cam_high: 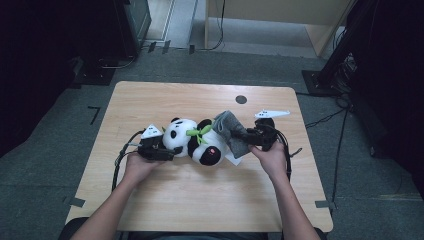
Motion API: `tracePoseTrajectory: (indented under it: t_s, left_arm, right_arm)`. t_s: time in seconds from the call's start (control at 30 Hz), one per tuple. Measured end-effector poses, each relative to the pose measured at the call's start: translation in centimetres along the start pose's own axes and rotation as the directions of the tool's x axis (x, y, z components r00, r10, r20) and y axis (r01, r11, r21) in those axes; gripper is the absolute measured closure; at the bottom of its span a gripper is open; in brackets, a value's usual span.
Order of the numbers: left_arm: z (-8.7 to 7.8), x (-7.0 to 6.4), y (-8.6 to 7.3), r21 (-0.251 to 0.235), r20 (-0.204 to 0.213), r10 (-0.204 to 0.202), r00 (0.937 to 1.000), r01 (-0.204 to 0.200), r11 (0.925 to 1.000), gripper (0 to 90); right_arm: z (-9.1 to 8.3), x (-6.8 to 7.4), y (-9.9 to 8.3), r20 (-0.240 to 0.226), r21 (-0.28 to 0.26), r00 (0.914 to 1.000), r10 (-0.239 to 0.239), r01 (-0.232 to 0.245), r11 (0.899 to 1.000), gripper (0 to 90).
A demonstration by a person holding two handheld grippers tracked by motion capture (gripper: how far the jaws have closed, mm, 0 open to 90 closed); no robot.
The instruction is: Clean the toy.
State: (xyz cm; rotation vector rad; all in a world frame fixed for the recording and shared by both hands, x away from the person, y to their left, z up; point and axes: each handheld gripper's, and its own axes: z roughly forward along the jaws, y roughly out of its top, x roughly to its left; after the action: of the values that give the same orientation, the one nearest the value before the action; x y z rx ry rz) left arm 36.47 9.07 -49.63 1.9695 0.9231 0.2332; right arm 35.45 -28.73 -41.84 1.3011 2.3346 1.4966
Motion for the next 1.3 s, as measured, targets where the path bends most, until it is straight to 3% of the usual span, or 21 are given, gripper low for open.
tracePoseTrajectory:
  t_s: [0.43, 0.63, 0.93, 1.3]
  left_arm:
    - [0.0, -0.5, -0.3, -0.005, -0.019, 0.012, 0.9997, -0.012, 0.9999, 14.8]
    - [0.0, -0.6, -0.3, 0.004, -0.025, 0.024, 0.9994, -0.024, 0.9997, 15.0]
    - [-0.2, -0.6, -0.2, 0.016, -0.029, 0.017, 0.9994, -0.016, 0.9997, 21.6]
    - [-0.2, -0.5, 0.1, 0.029, -0.017, -0.005, 0.9998, 0.006, 0.9996, 23.0]
  right_arm:
    - [3.7, 2.9, 2.5, -0.063, 0.01, 0.9952, -0.075, 0.076, 0.997, 74.9]
    - [5.9, 3.8, 2.1, -0.05, 0.092, 0.992, -0.116, 0.12, 0.988, 74.6]
    - [6.2, 2.8, 1.1, -0.046, 0.093, 0.9959, -0.078, 0.082, 0.992, 74.6]
    - [4.6, 1.2, -0.7, -0.029, 0.091, 0.9994, -0.019, 0.022, 0.996, 74.9]
